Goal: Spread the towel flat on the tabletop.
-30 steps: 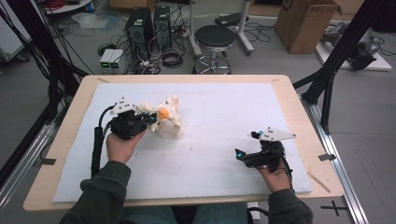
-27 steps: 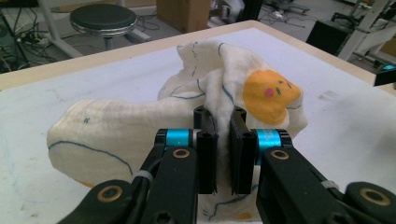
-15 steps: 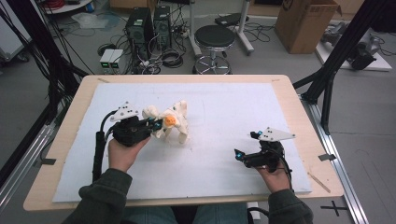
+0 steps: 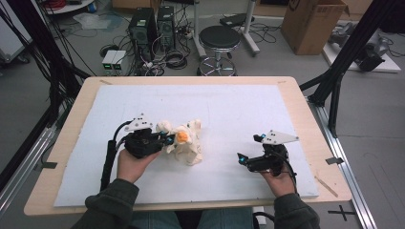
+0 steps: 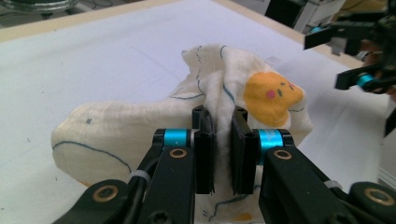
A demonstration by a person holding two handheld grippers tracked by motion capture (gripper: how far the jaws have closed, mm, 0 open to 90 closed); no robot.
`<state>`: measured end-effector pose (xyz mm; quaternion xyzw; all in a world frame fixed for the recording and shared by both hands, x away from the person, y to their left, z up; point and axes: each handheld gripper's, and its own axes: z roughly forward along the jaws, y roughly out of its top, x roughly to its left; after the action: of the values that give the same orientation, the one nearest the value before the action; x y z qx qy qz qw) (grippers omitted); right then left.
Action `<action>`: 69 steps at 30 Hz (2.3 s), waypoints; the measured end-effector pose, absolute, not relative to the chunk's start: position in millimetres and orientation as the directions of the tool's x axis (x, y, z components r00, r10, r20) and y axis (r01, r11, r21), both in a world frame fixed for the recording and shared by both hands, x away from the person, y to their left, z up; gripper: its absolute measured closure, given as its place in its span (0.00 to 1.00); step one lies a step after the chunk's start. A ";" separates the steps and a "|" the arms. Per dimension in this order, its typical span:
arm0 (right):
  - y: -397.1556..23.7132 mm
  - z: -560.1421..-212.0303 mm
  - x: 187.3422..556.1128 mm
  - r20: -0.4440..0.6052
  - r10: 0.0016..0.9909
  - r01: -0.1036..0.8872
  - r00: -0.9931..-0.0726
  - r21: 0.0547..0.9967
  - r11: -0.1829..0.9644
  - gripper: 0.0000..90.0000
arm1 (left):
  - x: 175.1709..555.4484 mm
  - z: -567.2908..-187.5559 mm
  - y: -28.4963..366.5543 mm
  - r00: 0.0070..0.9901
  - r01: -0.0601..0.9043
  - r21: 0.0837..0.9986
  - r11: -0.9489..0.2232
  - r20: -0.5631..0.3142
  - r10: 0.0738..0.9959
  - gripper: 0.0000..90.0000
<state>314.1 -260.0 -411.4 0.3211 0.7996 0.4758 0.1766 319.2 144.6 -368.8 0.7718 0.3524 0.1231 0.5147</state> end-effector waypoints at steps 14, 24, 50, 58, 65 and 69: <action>-256.1 -413.1 315.2 0.029 0.672 0.353 -0.740 0.867 0.352 0.04 | 355.8 -397.3 129.9 0.681 0.473 0.850 -0.231 -0.186 0.709 0.87; -247.2 -412.5 316.1 0.036 0.638 0.345 -0.770 0.863 0.368 0.05 | 369.2 -408.1 134.3 0.651 0.511 0.823 -0.246 -0.185 0.736 0.80; -194.3 -405.3 322.4 0.067 0.482 0.300 -0.874 0.854 0.426 0.28 | 329.7 -402.2 160.7 0.727 0.467 0.837 -0.287 -0.178 0.663 0.46; -172.1 -408.0 332.3 0.058 0.446 0.282 -0.893 0.845 0.455 0.40 | 325.6 -416.2 158.0 0.741 0.481 0.819 -0.312 -0.190 0.644 0.43; -154.6 -417.2 346.1 0.060 0.433 0.290 -0.900 0.822 0.490 0.47 | 328.5 -421.2 154.2 0.753 0.472 0.823 -0.316 -0.190 0.630 0.40; -150.2 -423.0 352.6 0.077 0.442 0.311 -0.894 0.817 0.485 0.51 | 330.1 -423.3 152.6 0.755 0.458 0.830 -0.319 -0.173 0.633 0.42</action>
<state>352.6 -150.2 -423.0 0.2193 0.8587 0.4576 0.0718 330.1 152.6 -423.3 0.8070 0.3379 0.0920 0.4755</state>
